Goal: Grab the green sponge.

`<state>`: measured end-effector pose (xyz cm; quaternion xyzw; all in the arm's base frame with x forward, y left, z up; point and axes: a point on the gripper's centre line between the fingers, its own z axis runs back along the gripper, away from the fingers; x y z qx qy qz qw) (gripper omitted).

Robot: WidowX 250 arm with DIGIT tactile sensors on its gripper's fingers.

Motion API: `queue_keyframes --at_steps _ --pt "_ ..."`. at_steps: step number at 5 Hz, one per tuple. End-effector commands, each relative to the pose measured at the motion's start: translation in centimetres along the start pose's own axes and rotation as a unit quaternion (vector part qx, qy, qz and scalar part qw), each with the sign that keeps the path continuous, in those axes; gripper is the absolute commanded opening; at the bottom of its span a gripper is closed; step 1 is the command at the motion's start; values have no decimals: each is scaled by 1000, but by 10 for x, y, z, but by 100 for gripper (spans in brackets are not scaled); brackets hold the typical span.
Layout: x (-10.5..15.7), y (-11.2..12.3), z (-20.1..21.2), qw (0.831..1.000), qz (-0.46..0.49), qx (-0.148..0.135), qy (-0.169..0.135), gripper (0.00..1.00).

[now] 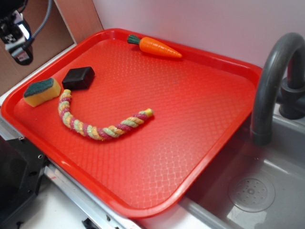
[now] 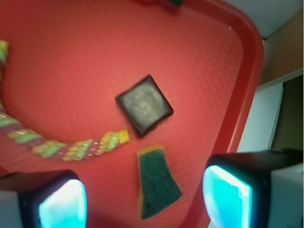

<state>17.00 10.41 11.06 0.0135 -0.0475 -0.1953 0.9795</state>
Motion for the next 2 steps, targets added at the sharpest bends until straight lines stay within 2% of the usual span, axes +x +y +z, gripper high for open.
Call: queue_keyframes --at_steps 1,2 --pt "-7 16 -36 999 -9 29 32 100" --pt "-12 14 -51 999 -13 28 45 100"
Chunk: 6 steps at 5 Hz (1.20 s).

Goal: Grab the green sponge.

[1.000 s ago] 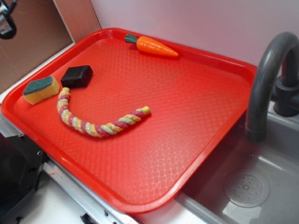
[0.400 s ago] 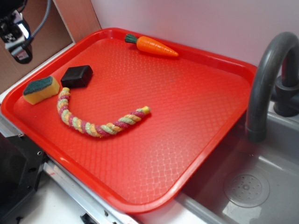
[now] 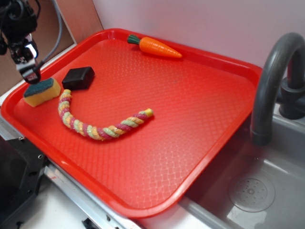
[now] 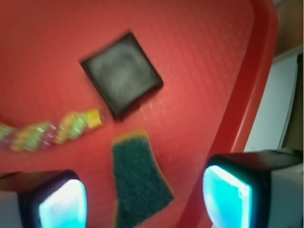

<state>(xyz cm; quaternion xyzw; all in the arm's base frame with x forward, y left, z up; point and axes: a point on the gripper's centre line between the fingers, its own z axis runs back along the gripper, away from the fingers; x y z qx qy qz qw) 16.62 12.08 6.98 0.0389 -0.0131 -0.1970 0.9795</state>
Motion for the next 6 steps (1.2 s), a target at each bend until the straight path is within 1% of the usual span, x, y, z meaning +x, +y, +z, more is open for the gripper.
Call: queue_keyframes --at_steps 1,2,3,4,5,6 --pt "-1 -5 -22 1000 -12 1 17 100" --pt "-6 -8 -38 999 5 25 48 100" --pt "-6 -9 -53 997 12 24 71 100" --pt "-10 -7 -63 996 27 18 78 78" --pt "-13 -6 -68 997 27 2 74 0" --pt "-7 -10 -47 996 63 12 59 0"
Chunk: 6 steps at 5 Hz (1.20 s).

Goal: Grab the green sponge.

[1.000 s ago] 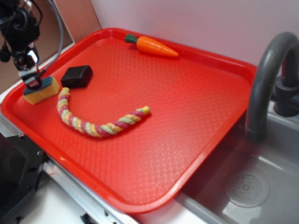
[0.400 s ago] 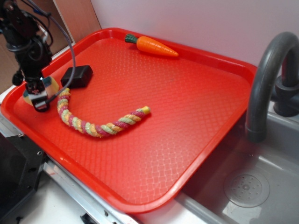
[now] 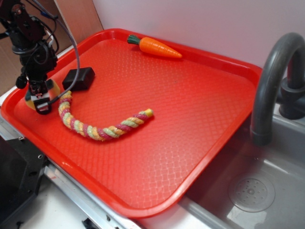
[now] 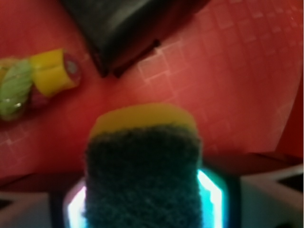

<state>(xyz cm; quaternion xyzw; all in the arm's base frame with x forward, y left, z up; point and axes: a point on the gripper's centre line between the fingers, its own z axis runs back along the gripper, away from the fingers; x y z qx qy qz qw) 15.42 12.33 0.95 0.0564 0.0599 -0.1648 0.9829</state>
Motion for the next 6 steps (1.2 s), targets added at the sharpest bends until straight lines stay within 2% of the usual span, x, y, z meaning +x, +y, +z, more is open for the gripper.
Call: queue_keyframes --at_steps 1,2,3,4,5,6 --pt "11 -10 54 988 147 32 -41 0" --pt "26 -26 111 973 210 11 -92 0" --pt "30 -42 157 964 237 -39 -112 0" --pt "35 -54 196 959 236 -76 -139 0" --pt "34 -65 230 951 255 -65 -162 0" --pt "34 -65 221 942 281 -93 -157 0"
